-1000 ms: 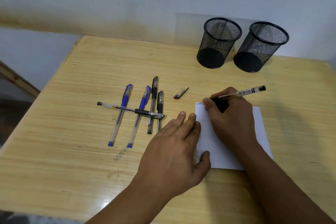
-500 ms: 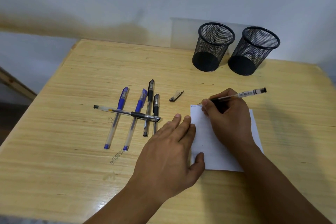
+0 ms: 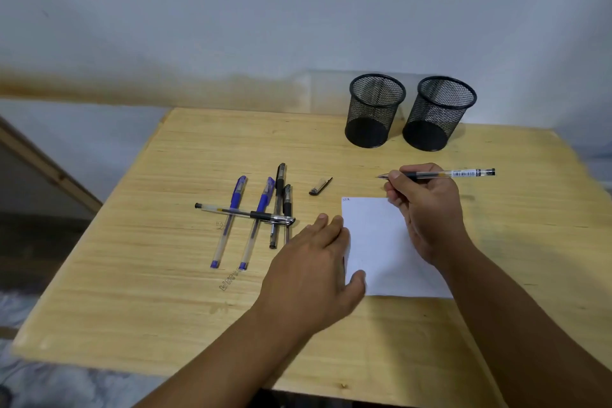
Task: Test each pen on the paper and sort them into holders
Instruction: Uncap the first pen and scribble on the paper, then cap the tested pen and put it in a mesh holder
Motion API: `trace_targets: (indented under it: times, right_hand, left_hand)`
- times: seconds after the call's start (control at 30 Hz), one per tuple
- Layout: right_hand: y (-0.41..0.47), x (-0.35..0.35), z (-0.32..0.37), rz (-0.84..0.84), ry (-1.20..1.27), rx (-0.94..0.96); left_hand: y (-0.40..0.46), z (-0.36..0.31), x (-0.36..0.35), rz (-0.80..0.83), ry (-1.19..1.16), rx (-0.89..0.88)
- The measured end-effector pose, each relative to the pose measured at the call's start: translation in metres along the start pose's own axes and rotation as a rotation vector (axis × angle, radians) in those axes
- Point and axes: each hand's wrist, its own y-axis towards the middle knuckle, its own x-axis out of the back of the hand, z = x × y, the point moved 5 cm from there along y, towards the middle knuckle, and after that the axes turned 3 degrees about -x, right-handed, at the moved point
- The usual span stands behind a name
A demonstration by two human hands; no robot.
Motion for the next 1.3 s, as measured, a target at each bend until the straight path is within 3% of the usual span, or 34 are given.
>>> trace_targets:
  times: [0.2, 0.37, 0.53, 0.73, 0.9, 1.07, 1.3]
  right_hand:
    - [-0.018, 0.010, -0.001, 0.036, -0.018, -0.020]
    - [-0.036, 0.021, -0.001, 0.076, 0.010, -0.020]
    - [-0.045, 0.023, 0.005, 0.105, 0.104, -0.018]
    - [-0.051, 0.028, 0.006, 0.112, 0.126, -0.028]
    - [-0.047, 0.037, 0.014, 0.105, 0.175, -0.031]
    - [-0.044, 0.037, 0.032, 0.146, 0.288, -0.020]
    - [-0.052, 0.019, 0.057, 0.166, -0.029, 0.197]
  left_hand:
    - [0.002, -0.007, 0.013, 0.069, 0.020, 0.036]
    - [0.013, -0.003, 0.028, -0.068, 0.013, 0.014]
    - [0.049, 0.023, 0.046, -0.204, 0.027, 0.181]
    - [0.074, 0.046, 0.043, -0.063, 0.165, 0.320]
    - [0.076, 0.048, 0.048, -0.116, 0.155, 0.333]
    - [0.061, 0.046, 0.062, -0.269, -0.238, 0.377]
    - [0.028, 0.018, 0.069, -0.379, -0.626, 0.273]
